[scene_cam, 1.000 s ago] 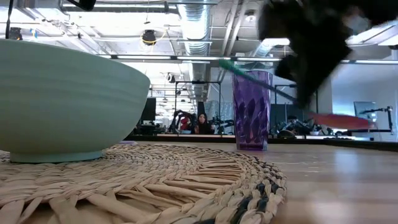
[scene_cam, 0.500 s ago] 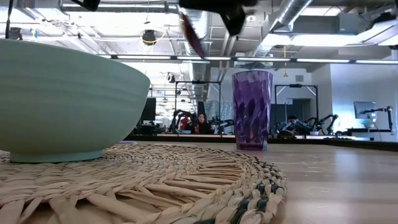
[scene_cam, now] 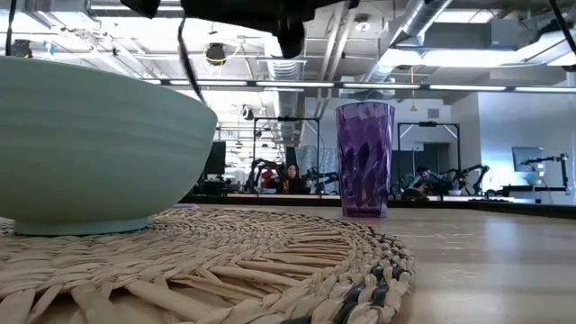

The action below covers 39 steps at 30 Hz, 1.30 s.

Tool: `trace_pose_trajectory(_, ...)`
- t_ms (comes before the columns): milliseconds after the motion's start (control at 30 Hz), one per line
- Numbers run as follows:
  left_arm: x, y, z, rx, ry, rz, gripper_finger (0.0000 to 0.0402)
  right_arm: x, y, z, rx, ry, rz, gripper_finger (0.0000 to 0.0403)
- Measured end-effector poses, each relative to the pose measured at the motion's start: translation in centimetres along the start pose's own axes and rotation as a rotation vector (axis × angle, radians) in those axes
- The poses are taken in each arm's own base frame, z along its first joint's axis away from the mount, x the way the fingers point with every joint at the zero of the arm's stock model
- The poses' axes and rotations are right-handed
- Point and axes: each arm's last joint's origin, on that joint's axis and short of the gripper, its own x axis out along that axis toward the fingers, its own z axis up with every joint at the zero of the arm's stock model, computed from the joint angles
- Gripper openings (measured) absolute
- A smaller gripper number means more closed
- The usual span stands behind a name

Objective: Pick & Place Utensil
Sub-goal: Put the violet spoon into the green bowl on the brown mat

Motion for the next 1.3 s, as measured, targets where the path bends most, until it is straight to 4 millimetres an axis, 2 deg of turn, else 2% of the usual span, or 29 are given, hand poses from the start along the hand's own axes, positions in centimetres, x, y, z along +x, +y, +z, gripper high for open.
trace_pose_trajectory(267,-0.1,-0.1,0.0,-0.024,-0.006,0.006,0.0175,-0.3,0.2,0.1,-0.059,0.01,-0.102,0.0005)
trace_pose_trajectory(467,-0.3,-0.5,0.0,-0.022,-0.005,0.005,0.0164,-1.4,1.6,0.8,-0.123,-0.021,-0.195,0.0005)
trace_pose_trajectory(700,-0.2,0.0,0.2,0.006,-0.021,0.116,0.0153,-2.5,3.0,1.3,-0.129,-0.064,-0.286,0.0005)
trace_pose_trajectory(1000,0.2,0.8,1.2,0.056,-0.103,0.11,0.0148,-1.8,1.8,1.4,-0.102,-0.061,-0.249,0.0006)
trace_pose_trajectory(1300,0.5,1.5,1.3,0.043,-0.113,0.142,0.0142,-1.7,1.8,1.2,-0.108,-0.05,-0.244,0.0006)
